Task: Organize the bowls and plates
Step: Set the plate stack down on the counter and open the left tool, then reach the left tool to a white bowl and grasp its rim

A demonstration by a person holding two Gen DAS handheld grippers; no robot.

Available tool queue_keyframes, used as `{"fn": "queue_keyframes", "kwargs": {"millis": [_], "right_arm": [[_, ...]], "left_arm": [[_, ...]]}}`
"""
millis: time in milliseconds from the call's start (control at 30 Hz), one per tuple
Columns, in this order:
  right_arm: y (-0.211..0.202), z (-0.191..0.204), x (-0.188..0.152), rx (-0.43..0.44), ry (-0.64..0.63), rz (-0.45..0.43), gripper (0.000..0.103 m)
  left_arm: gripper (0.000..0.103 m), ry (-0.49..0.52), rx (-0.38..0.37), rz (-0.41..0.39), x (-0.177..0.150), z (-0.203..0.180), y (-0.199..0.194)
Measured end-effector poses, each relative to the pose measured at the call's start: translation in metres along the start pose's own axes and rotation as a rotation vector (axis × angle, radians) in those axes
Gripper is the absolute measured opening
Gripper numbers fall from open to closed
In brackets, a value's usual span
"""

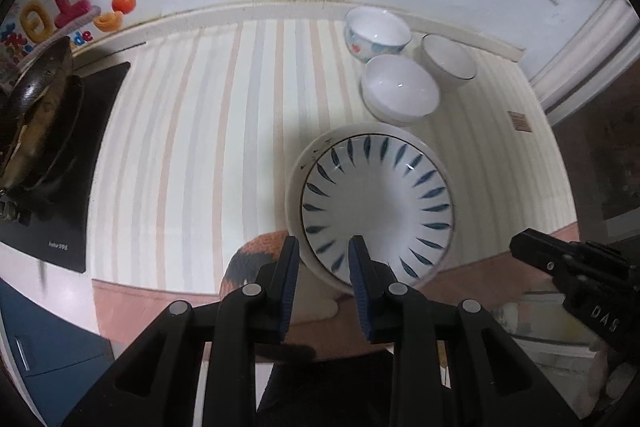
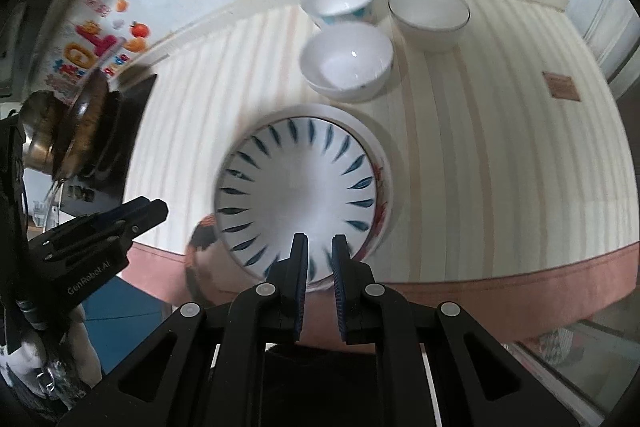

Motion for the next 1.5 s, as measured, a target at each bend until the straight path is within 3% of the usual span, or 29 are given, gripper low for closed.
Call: {"fn": "queue_keyframes", "kwargs": {"millis": [333,700,767,900,1133,1300,1500], "right_arm": [[-0.064,0.031,-0.054,0.003,-0.009,-0.073,0.014],[-0.104,0.031,-0.079,0.029,-0.009,-0.103,0.014],[-0.101,0.025,-0.07,0.042,-0.004,-0.099,0.014],[-0.09,0.001,-0.041,0.059,0.016,-0.106,0.045],[-0.031,-0.061,0.045,0.05,0.075,-0.094,0.046],[0.044,-0.1,0.111,0.072,0.106,-0.007,0.046],[0.137,-0.114,0.168,0.138,0.095,0.111,0.045]], "left_arm": [[0.023,0.029,-0.032,-0.04,-0.035,-0.012,-0.053],[0.023,0.032,-0.044,-0.047,-0.044,-0.028,-0.067],[0.027,0.012,-0.045,-0.049,-0.033,-0.03,-0.061],[0.029,-0.024,-0.027,-0.057,-0.002,-0.032,-0.039],[0.029,-0.127,0.025,-0.02,0.088,-0.027,0.044],[0.029,-0.168,0.062,0.07,0.146,-0.023,0.124],[0.029,-0.224,0.046,0.174,0.182,-0.014,0.201]]}}
Point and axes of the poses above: each gripper's, at about its wrist camera, not at the fingertips, and y roughly the way its jaws point, z to its left, x to its top, the point moved 2 cm from there along y, roughly the way its jaws point, and after that the axes turned 7 degrees about -x, right-handed, at the moved point
